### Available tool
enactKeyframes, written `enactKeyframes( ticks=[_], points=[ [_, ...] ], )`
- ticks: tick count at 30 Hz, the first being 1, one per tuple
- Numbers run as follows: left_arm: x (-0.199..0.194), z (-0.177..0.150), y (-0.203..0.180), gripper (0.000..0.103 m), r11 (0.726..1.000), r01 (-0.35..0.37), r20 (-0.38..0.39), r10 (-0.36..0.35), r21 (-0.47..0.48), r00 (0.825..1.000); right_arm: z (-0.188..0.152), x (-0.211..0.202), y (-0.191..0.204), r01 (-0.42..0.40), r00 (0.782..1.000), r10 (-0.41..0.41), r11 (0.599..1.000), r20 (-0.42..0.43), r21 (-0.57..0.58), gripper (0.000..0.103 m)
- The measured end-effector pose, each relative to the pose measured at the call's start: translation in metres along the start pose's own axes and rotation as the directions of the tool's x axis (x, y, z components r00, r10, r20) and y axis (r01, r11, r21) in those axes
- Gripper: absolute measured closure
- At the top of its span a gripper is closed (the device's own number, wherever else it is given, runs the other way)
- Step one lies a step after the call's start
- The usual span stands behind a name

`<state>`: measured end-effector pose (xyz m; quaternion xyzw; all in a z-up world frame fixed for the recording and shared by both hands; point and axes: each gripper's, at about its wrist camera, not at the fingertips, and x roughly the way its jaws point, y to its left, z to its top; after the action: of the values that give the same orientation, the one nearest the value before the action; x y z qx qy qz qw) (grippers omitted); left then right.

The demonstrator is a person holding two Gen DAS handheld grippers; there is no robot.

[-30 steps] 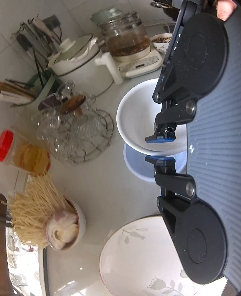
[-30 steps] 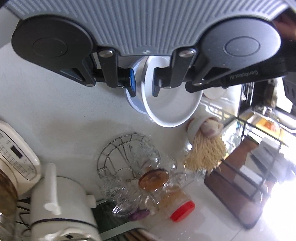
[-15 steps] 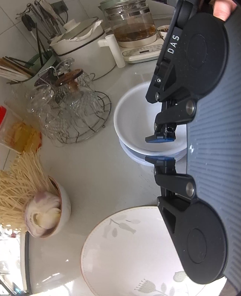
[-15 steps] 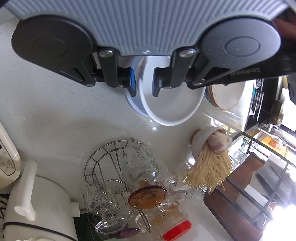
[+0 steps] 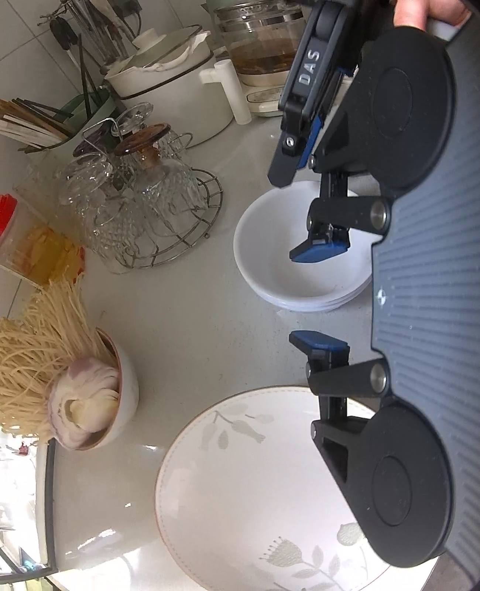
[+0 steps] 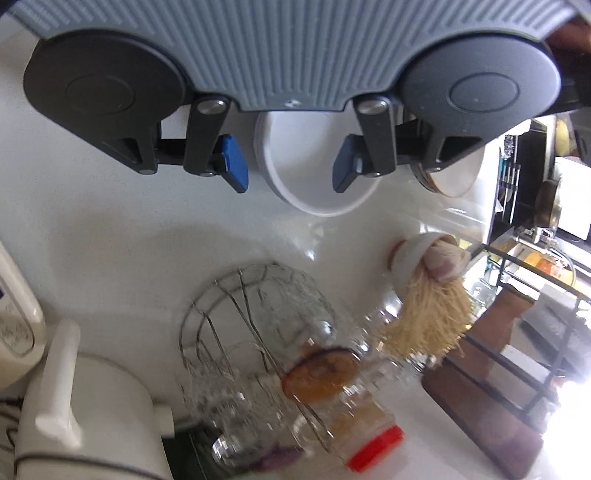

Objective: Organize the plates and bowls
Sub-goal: 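Close both grippers on the rim of the nested bowl stack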

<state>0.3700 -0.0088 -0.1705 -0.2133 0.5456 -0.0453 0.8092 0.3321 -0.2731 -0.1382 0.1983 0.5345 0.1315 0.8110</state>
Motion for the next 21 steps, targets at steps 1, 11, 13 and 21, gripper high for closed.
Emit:
enactKeyframes(
  ticks=[1,11,13,21],
  points=[
    [0.002,-0.001,0.001,0.057,1.0,0.0,-0.005,0.0,-0.004,1.0,-0.001,0.004,-0.003,-0.007,1.0,0.007,1.0,-0.018,0.018,0.05],
    [0.009,-0.007,0.002,0.057,0.999,-0.034,-0.011,0.034,0.016,0.999,-0.013,0.038,-0.014,-0.046,0.991,0.055,0.996,-0.119,0.083,0.049],
    [0.009,-0.008,0.003,0.057,1.0,-0.031,-0.013,0.031,0.003,0.999,-0.015,0.044,-0.015,-0.048,0.989,0.06,0.995,-0.138,0.088,0.049],
    [0.011,-0.008,0.007,0.055,0.999,-0.035,-0.004,0.035,-0.028,0.999,-0.019,0.05,-0.024,-0.078,0.986,0.101,0.982,-0.134,0.171,0.052]
  ],
)
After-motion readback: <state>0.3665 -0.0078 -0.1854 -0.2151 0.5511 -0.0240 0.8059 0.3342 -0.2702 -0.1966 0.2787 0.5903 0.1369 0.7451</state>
